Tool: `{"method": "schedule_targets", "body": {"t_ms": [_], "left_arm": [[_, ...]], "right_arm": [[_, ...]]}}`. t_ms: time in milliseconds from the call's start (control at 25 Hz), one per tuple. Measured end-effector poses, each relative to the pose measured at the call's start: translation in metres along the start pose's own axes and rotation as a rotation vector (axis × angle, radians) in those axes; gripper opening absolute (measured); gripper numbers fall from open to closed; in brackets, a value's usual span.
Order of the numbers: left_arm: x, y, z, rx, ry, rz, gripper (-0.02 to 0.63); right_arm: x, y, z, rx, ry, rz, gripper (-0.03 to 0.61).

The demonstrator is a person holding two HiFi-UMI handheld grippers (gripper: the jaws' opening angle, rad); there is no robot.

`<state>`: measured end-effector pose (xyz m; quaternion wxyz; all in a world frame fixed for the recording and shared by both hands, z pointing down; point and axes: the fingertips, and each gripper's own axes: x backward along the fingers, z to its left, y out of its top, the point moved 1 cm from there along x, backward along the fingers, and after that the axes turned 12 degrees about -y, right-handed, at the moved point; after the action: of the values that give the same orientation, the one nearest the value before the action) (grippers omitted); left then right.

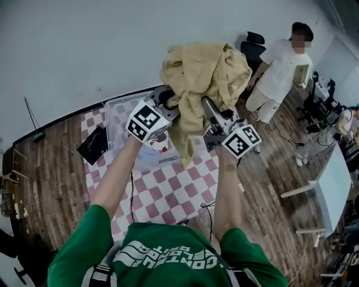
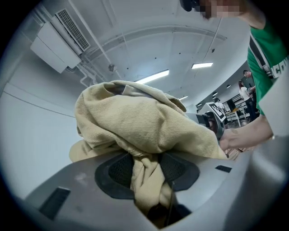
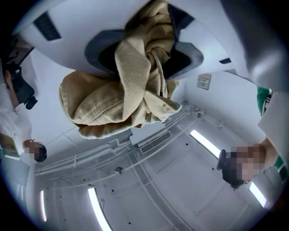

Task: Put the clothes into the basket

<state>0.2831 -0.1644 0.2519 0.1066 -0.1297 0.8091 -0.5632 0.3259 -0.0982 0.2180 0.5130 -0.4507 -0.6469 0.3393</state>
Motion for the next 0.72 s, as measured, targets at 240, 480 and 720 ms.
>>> {"method": "schedule_targets", "body": {"t_ms": [240, 480, 720], "left_arm": [[0.055, -0.03, 0.05, 0.027, 0.125, 0.049, 0.153], [0.1, -0.059, 0.086, 0.054, 0.225, 0.088, 0.153], [0.121, -0.092, 0.103, 0.099, 0.273, 0.118, 0.153]], "right_arm": [[-0.068, -0.043, 0.02, -0.058, 0.111, 0.045, 0.273], [-0.12, -0.083, 0.036, -0.106, 0.196, 0.095, 0.273], [-0.147, -0.119, 0.037, -0.136, 0.233, 0.145, 0.273]]}}
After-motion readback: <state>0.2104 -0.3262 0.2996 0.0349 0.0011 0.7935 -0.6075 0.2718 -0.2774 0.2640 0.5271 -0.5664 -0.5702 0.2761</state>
